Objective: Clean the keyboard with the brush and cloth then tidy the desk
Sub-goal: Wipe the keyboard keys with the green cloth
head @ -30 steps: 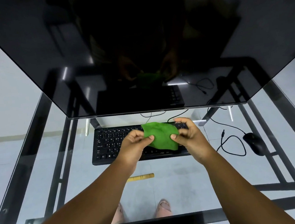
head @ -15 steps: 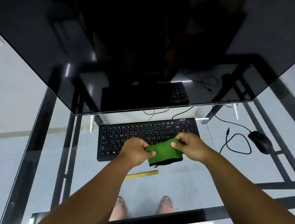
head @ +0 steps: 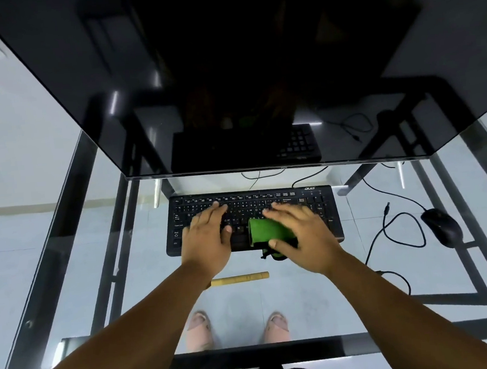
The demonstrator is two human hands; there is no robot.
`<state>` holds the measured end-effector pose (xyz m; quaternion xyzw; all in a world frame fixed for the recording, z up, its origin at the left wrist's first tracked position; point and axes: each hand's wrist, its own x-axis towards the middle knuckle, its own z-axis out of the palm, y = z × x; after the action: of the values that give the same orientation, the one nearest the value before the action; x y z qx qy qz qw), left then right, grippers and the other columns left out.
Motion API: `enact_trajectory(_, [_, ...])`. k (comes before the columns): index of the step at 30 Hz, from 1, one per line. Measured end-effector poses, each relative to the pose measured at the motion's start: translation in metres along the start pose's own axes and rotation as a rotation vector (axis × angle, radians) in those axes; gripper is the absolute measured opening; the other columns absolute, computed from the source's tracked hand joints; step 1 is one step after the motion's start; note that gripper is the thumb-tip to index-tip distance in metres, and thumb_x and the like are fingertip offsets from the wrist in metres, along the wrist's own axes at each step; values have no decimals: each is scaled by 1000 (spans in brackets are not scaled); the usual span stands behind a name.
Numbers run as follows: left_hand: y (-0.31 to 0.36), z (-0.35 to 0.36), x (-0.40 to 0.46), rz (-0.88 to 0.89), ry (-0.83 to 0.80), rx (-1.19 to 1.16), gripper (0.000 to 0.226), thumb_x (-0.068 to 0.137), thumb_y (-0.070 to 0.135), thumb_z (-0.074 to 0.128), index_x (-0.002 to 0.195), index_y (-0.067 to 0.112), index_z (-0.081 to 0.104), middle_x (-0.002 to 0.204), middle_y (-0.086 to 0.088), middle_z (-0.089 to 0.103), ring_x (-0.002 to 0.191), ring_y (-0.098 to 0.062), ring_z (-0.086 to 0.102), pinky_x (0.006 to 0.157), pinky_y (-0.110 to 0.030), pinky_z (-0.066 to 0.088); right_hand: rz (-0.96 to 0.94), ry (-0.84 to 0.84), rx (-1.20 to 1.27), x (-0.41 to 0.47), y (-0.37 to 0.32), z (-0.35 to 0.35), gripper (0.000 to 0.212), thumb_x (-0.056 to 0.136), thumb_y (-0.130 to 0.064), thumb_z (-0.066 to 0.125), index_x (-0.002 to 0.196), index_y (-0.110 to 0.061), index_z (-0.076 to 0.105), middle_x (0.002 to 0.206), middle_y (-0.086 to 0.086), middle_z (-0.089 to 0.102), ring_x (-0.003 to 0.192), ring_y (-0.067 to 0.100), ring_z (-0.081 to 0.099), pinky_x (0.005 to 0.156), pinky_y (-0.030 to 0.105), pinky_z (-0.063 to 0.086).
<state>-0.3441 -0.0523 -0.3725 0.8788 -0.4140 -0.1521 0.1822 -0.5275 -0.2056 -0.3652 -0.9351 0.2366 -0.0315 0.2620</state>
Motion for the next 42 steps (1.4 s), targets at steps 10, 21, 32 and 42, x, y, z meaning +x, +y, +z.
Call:
enact_trajectory(10, [-57, -11, -6, -51, -122, 140, 65, 99, 32, 34, 155, 23, 2, 162, 7, -5, 149, -13, -5, 120, -37, 4, 48, 111, -311, 2, -4, 27, 66, 80, -44, 65, 141, -47, 37, 107, -3, 54, 92, 23, 54, 74, 38, 34])
enact_trajectory(21, [-86, -12, -12, -21, -129, 147, 65, 99, 24, 32, 154, 24, -3, 160, 10, -13, 148, -11, -8, 120, -37, 7, -308, -125, -315, 35, -58, 51, 59, 75, -29, 69, 127, -48, 51, 137, -8, 49, 110, 23, 51, 88, 46, 39])
enact_trajectory(32, [-90, -14, -10, 7, -96, 146, 65, 98, 22, 35, 154, 25, 2, 161, 12, -8, 148, -8, -2, 116, -34, 17, -250, -106, -337, 6, -7, 24, 64, 64, -15, 80, 117, -46, 63, 123, -2, 54, 104, 24, 50, 77, 43, 42])
enact_trajectory(42, [-94, -11, -9, 17, -93, 121, 61, 98, 26, 33, 154, 24, 11, 162, 10, 3, 148, -12, 9, 111, -38, 27, -336, -110, -331, 40, -62, 50, 56, 69, -24, 76, 119, -45, 62, 126, -2, 54, 106, 25, 53, 85, 47, 39])
